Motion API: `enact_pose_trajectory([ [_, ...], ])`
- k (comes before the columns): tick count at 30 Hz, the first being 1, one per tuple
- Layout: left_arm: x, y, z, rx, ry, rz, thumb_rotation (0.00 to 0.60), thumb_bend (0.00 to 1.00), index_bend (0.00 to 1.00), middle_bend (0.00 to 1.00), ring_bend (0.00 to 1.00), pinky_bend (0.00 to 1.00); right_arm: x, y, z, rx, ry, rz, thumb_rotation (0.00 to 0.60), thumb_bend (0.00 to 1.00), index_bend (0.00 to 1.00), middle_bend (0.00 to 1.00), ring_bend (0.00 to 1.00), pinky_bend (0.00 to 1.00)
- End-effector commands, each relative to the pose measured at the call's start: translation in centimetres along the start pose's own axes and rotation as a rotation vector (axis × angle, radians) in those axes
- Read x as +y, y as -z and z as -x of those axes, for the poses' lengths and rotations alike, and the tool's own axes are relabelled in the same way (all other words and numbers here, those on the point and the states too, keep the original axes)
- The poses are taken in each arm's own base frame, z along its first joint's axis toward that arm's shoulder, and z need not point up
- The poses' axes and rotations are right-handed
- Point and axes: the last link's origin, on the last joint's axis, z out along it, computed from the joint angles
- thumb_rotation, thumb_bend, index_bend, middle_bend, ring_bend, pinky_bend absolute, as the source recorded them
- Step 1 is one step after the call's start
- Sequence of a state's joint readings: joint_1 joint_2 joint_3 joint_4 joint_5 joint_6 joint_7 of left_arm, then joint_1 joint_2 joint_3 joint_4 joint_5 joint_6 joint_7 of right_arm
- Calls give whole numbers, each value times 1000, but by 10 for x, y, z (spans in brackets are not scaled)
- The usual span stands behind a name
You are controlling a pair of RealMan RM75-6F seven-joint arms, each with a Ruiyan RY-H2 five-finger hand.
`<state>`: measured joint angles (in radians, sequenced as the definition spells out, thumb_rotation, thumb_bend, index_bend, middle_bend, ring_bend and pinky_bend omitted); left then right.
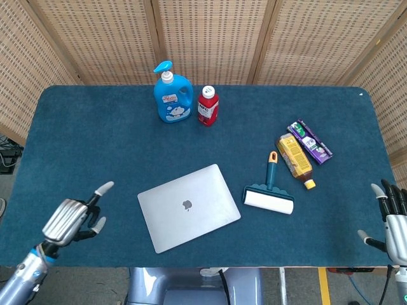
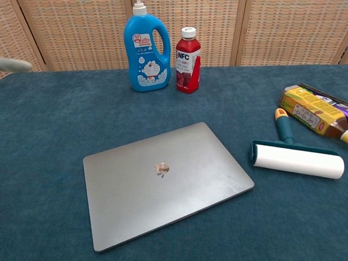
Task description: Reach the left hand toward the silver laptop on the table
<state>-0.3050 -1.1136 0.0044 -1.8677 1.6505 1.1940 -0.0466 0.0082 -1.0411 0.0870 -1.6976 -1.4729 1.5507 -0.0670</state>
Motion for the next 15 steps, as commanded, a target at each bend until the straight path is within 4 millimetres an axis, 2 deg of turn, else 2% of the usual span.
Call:
enact_pose_trajectory([
  [1, 53, -62, 29, -322, 155, 37, 600, 1000, 0, 969, 988, 1000, 1, -2, 2, -4, 12, 13, 600, 0, 0, 0, 0, 0],
  [6, 76, -94, 54, -505, 179, 9, 600, 1000, 0, 973, 990, 1000, 3, -6, 7, -17, 27, 32, 600, 0, 0, 0, 0, 0],
  [15, 106, -128, 76, -609, 179, -62, 600, 1000, 0, 973, 990, 1000, 5, -8, 10, -27, 37, 47, 600, 0, 0, 0, 0, 0],
])
